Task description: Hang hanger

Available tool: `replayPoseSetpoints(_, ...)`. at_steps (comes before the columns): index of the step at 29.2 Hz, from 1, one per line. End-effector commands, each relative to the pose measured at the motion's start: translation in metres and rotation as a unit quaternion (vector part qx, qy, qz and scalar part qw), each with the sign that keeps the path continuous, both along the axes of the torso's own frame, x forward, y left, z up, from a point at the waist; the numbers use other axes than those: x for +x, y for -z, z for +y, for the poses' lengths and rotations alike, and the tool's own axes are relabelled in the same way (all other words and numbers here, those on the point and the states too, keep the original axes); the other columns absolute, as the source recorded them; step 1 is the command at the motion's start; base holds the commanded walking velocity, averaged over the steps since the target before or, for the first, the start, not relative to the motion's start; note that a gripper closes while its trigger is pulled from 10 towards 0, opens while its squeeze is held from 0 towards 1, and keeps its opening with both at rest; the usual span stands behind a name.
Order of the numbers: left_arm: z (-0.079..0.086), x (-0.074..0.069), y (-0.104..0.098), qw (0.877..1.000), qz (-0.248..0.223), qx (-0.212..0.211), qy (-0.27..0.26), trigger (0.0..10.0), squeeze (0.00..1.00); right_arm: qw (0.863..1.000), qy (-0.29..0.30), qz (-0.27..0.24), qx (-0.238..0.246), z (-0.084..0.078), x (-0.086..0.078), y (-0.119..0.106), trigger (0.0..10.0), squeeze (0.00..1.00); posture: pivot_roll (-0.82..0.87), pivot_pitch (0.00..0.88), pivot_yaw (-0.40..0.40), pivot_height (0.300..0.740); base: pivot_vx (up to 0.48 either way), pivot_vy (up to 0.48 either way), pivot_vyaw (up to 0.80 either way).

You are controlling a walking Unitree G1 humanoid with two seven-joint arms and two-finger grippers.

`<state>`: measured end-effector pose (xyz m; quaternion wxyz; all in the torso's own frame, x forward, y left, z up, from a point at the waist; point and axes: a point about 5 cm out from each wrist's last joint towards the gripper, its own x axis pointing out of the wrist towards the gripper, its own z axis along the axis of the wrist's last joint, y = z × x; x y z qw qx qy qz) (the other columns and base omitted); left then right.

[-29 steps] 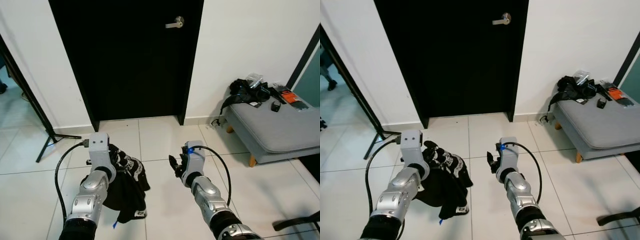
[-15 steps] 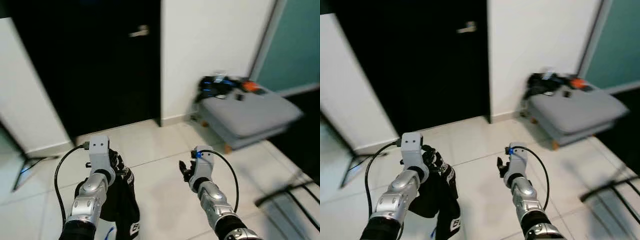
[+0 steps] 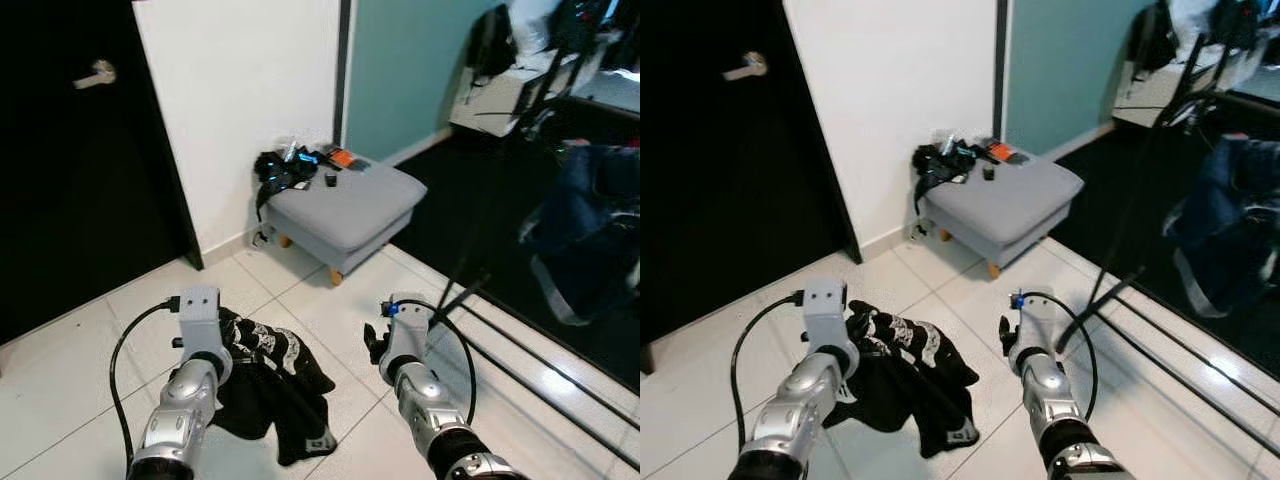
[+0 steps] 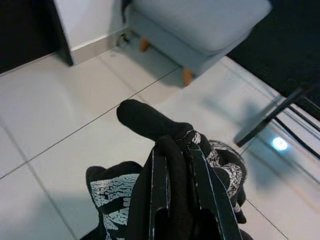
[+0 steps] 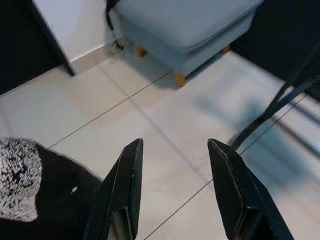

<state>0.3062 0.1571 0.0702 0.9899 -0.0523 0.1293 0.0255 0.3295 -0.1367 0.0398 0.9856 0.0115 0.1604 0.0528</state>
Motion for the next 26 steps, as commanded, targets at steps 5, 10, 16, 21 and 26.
replayPoseSetpoints(5,-0.004,0.003,0.000,1.000,-0.006,0.004,0.002,10.0,0.00,1.000,-0.005,0.019,-0.001,0.001,-0.004,0.007,10.0,0.00,0.10,0.011,0.035,0.740,0.000,0.000,-0.80)
replayPoseSetpoints(10,-0.008,0.008,-0.004,1.000,-0.008,0.004,0.010,10.0,0.00,1.000,0.002,0.022,-0.004,-0.004,-0.005,0.008,10.0,0.00,0.10,0.008,0.044,0.740,0.000,0.000,-0.80)
replayPoseSetpoints(16,-0.007,0.012,-0.007,1.000,-0.012,0.006,0.014,10.0,0.00,1.000,0.007,0.025,-0.004,-0.006,-0.007,0.010,10.0,0.00,0.12,0.011,0.049,0.740,0.000,0.000,-0.80)
replayPoseSetpoints(21,-0.002,0.008,-0.004,1.000,-0.007,0.009,0.007,10.0,0.00,0.999,-0.001,0.032,-0.006,-0.002,-0.009,0.013,10.0,0.00,0.12,0.014,0.039,0.740,0.000,0.000,-0.80)
replayPoseSetpoints(26,0.000,0.006,-0.001,1.000,-0.003,0.008,0.000,10.0,0.00,0.999,-0.006,0.034,-0.008,-0.001,-0.009,0.013,10.0,0.00,0.12,0.016,0.032,0.740,0.000,0.000,-0.80)
